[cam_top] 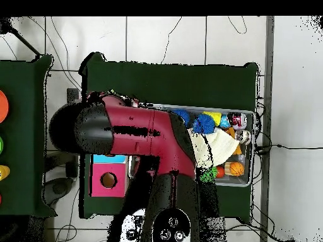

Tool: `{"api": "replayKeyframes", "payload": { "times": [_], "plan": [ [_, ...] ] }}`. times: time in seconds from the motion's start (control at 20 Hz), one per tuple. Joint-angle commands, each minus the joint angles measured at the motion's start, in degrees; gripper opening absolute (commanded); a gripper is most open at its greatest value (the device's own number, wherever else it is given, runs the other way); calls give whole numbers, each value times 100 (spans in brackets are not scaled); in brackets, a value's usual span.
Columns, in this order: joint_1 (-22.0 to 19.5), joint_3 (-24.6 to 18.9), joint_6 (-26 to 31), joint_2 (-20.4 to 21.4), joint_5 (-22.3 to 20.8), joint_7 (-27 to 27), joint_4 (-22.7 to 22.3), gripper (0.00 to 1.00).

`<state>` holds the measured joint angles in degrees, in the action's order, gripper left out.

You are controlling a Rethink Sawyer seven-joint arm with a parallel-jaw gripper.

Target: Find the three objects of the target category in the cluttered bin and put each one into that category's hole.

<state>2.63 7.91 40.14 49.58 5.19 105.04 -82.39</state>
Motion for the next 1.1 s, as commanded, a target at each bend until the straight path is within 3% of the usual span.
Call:
{"api": "replayKeyframes", "payload": {
  "times": [0.05,0.45,1.1],
  "plan": [
    [-202,-878,157,-209,-434,-724,-186,0],
    [-143,-984,148,-466,-594,-377,264,0],
    [-326,-1288,103,-822,-720,-386,831,0]
  ]
}}
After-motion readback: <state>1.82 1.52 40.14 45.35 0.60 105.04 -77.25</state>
